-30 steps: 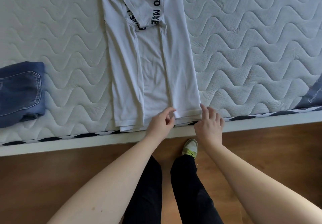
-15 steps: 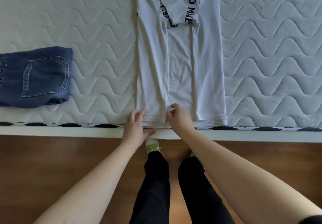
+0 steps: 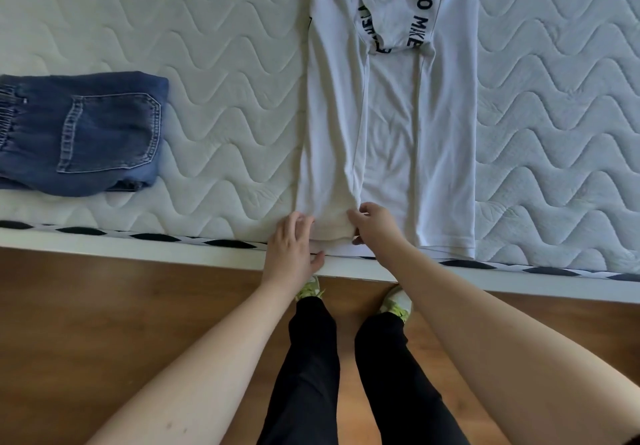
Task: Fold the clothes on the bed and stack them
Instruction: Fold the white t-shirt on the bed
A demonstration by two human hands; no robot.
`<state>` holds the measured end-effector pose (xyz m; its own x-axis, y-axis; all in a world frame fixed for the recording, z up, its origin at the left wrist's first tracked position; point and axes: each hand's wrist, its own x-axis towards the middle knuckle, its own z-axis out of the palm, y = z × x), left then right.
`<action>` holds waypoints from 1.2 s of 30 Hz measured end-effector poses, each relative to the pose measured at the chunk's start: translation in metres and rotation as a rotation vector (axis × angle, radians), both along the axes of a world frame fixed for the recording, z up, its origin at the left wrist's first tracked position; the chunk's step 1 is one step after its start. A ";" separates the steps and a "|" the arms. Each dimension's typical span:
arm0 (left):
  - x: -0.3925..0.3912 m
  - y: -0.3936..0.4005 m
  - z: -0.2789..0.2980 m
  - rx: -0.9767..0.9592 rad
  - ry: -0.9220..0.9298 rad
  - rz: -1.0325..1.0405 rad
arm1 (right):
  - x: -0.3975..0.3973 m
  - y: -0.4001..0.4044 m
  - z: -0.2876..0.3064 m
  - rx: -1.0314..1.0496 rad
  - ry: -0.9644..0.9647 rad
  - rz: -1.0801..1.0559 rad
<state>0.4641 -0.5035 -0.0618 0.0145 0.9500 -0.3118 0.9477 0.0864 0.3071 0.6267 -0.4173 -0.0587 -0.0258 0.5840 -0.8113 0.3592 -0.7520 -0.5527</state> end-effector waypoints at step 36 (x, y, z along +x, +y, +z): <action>-0.010 -0.004 0.008 0.019 -0.140 0.167 | -0.016 0.036 0.001 0.161 -0.363 0.240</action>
